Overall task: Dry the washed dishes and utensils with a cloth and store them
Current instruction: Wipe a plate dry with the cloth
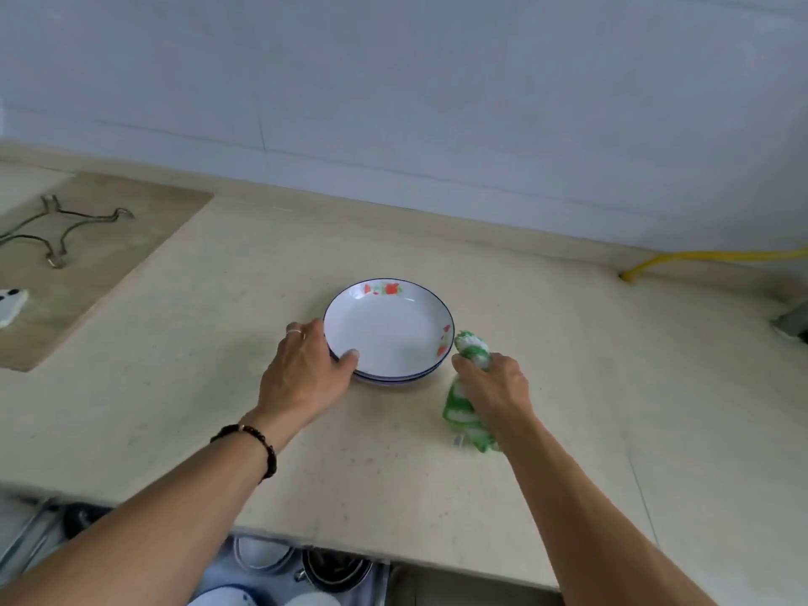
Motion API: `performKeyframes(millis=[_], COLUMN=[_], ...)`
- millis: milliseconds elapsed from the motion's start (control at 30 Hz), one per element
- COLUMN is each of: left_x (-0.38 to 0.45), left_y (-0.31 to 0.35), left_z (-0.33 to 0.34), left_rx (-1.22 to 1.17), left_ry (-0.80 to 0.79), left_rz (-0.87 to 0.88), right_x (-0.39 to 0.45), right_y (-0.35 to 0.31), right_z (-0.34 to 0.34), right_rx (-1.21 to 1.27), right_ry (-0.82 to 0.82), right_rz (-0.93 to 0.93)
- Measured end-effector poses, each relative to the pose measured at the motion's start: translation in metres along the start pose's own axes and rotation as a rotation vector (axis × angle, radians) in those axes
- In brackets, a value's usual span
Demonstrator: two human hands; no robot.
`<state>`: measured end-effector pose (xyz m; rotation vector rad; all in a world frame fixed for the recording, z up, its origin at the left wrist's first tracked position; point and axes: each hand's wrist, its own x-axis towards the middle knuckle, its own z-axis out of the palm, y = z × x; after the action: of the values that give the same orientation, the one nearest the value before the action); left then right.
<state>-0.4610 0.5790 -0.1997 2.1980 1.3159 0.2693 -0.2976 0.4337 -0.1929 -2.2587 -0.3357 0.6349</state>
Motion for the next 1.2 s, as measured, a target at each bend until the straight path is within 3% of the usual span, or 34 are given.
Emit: performKeyframes(millis=[167,433,600,833,1000,1200], left_x=[0.048,0.058,0.052,0.034,0.011,-0.037], left_y=[0.008,0.007,0.011,0.032,0.063,0.124], left_z=[0.015,0.018,0.010,-0.016,-0.038,-0.057], left_rx=[-0.051,-0.044,-0.150,-0.268,-0.342,-0.443], left_ry=[0.002,-0.003,-0.007,-0.023,-0.070,-0.223], left_rz=[-0.224,-0.276,-0.288,-0.198,-0.098,-0.003], right_x=[0.054,0.071,0.070,0.044,0.004,-0.054], right_y=[-0.011,-0.018,-0.022,-0.026,-0.030,-0.004], right_z=[0.016,0.023,0.019,-0.006,-0.046,-0.113], right_rx=[-0.058,-0.220,-0.168,-0.038,0.067,0.282], right_ry=[-0.121,-0.214,-0.219,-0.156,-0.007,0.096], right_rz=[-0.021,-0.057,-0.038,-0.030,-0.016,0.053])
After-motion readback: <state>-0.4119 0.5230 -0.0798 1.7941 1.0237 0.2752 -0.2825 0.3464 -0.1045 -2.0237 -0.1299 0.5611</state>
